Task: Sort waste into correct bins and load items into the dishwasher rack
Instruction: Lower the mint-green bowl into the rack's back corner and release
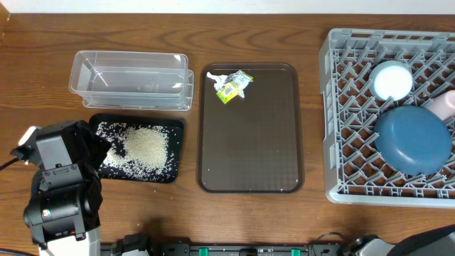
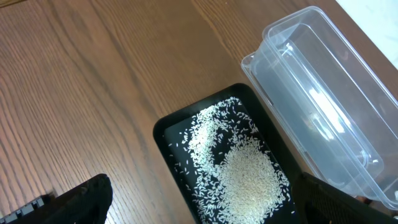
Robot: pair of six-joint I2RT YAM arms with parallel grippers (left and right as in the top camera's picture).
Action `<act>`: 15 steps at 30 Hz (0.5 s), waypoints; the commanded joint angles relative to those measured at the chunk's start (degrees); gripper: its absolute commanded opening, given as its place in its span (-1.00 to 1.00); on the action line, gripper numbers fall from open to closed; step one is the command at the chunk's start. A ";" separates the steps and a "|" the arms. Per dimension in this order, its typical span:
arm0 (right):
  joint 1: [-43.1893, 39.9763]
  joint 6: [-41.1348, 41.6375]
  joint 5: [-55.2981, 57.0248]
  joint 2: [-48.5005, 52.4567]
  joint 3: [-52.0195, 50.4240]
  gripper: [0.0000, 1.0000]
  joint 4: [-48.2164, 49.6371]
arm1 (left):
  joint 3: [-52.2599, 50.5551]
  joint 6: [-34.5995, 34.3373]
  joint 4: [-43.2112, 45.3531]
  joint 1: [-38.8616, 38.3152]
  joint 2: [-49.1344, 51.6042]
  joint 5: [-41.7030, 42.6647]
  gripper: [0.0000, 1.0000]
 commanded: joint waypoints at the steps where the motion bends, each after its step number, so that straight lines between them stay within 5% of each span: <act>1: 6.67 -5.14 15.34 2.58 1.46 -0.98 -0.04 | 0.72 -0.09 -0.13 0.24 0.00 -0.39 0.88; 15: 11.45 -16.70 32.54 10.86 2.54 -0.97 1.05 | 0.72 -0.09 -0.13 0.24 0.00 -0.39 0.88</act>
